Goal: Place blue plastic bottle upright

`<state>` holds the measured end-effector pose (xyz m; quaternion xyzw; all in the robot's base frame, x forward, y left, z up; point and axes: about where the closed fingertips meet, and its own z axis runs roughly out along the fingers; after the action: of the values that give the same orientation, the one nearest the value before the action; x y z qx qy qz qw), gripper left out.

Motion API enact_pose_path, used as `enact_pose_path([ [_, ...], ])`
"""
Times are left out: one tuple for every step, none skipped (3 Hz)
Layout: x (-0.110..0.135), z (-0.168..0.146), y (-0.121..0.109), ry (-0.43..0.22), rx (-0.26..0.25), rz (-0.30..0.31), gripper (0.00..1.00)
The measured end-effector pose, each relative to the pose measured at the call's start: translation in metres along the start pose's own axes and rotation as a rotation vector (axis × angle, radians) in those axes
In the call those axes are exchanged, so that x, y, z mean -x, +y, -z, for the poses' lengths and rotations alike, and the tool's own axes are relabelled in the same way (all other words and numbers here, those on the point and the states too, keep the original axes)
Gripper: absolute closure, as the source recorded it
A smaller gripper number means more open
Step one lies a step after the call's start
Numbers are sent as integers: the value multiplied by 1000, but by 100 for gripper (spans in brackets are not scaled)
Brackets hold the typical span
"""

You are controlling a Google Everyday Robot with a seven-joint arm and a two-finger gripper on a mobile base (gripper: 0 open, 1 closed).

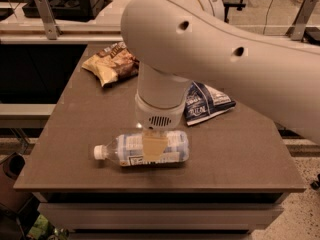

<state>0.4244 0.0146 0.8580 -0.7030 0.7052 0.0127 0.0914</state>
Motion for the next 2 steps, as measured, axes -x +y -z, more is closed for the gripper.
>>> enact_pose_path([
  [1,1,0,0,-3,1,87],
  [1,2,1,-1,-5,3,100],
])
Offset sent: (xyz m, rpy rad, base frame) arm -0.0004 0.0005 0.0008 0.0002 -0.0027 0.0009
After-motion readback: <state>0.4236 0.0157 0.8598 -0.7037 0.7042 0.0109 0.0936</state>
